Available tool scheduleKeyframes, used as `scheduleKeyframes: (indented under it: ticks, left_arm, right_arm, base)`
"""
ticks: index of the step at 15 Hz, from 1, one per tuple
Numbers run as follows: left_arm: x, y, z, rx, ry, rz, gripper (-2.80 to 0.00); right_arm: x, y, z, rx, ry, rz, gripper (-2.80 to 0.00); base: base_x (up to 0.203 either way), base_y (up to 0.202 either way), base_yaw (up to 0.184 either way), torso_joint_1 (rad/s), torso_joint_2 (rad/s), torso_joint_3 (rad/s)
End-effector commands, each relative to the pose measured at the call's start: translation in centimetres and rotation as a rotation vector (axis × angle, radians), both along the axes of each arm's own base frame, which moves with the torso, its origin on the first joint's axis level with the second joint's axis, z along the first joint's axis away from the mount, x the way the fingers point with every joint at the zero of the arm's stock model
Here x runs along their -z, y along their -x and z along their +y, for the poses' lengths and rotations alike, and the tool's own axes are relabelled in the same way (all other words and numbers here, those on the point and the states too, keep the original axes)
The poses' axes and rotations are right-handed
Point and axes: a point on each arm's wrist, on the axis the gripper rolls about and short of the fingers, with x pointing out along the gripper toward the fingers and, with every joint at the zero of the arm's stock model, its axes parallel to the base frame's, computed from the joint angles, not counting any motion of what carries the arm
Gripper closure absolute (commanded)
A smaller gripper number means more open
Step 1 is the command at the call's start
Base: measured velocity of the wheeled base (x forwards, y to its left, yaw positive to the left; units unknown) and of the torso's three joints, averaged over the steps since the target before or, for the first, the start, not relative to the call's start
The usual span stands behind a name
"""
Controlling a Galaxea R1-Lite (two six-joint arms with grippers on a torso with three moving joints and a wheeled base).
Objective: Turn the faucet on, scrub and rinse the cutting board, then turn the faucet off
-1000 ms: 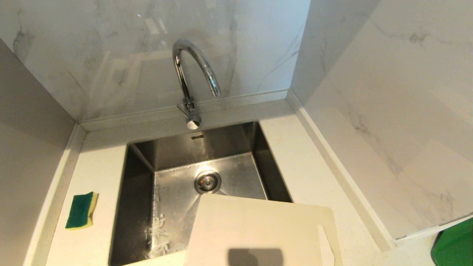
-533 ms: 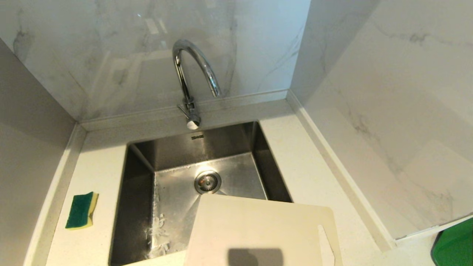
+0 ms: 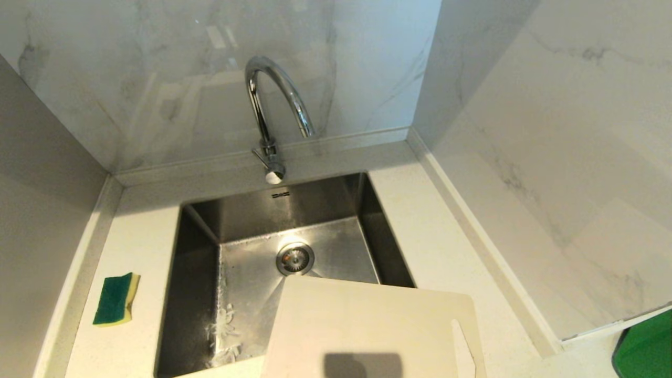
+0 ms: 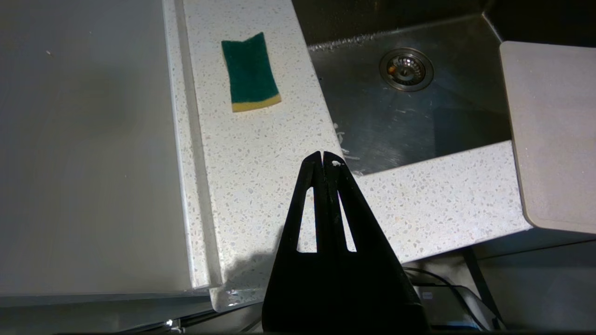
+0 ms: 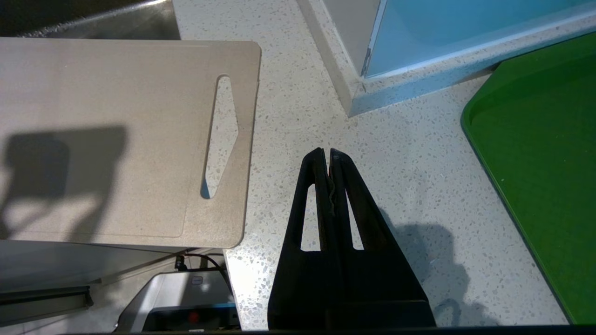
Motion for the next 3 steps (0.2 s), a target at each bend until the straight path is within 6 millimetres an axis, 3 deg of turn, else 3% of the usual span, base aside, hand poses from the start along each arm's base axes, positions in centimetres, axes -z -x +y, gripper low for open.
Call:
scheduleKeyframes:
  ticks: [1,3]
  left_arm:
    - [-0.01,-0.02,0.0,0.0,0.0,0.003,0.0]
    - [0.0,-0.01,0.0,0.0,0.0,0.002,0.0]
  right_arm:
    - [0.01,0.0,0.0,0.0,0.0,0.001,0.0]
    - [0.01,0.0,0.0,0.0,0.0,0.001,0.0]
  base:
    - [0.0,0.0,0.0,0.0,0.0,0.0]
    - [0.0,0.0,0.0,0.0,0.0,0.0]
